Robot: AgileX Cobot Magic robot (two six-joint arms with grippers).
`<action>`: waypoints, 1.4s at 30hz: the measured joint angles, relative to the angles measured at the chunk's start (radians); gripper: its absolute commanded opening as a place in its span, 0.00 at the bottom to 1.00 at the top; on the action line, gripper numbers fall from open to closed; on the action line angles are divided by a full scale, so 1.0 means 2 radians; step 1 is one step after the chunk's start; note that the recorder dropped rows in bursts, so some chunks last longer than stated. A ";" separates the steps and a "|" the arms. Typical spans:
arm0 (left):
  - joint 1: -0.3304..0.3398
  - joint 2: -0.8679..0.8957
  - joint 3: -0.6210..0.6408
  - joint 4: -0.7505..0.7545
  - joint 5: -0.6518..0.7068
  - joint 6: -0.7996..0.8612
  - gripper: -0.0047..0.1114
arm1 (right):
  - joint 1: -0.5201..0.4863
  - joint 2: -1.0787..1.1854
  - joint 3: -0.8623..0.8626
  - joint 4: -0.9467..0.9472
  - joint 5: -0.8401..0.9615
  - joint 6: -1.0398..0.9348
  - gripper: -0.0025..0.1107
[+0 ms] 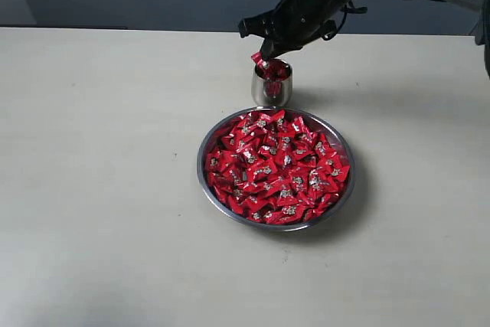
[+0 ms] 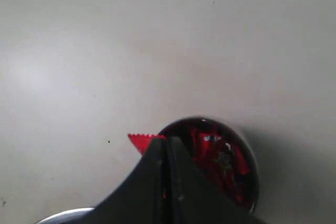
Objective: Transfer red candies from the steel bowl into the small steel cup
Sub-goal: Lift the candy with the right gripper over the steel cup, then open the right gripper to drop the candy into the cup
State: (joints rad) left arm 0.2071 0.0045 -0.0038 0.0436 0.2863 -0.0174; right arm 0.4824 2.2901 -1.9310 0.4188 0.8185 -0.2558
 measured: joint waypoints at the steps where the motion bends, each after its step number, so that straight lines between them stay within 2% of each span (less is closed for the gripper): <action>1: 0.000 0.000 0.000 0.000 0.000 0.000 0.04 | 0.000 0.003 -0.003 0.000 0.004 0.000 0.01; 13: 0.000 0.000 0.000 0.000 0.000 0.000 0.04 | 0.000 0.013 -0.011 -0.050 0.018 0.006 0.01; 30: 0.000 0.000 0.000 0.000 0.000 0.000 0.04 | 0.000 0.013 -0.011 -0.053 0.015 0.006 0.02; 32: 0.000 0.000 0.000 0.000 0.000 0.000 0.04 | 0.000 0.013 -0.011 -0.053 0.014 0.006 0.08; 34: 0.000 0.000 0.000 0.000 0.000 0.000 0.04 | 0.000 0.013 -0.011 -0.053 0.013 0.005 0.27; 35: 0.000 0.000 0.000 0.000 0.000 0.000 0.04 | 0.000 0.013 -0.011 -0.053 0.013 0.004 0.30; 42: 0.000 0.000 0.000 0.000 0.000 0.000 0.04 | 0.000 0.013 -0.011 -0.051 0.012 0.003 0.31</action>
State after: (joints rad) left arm 0.2071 0.0045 -0.0038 0.0436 0.2863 -0.0174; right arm 0.4824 2.3158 -1.9523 0.3162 0.8426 -0.2498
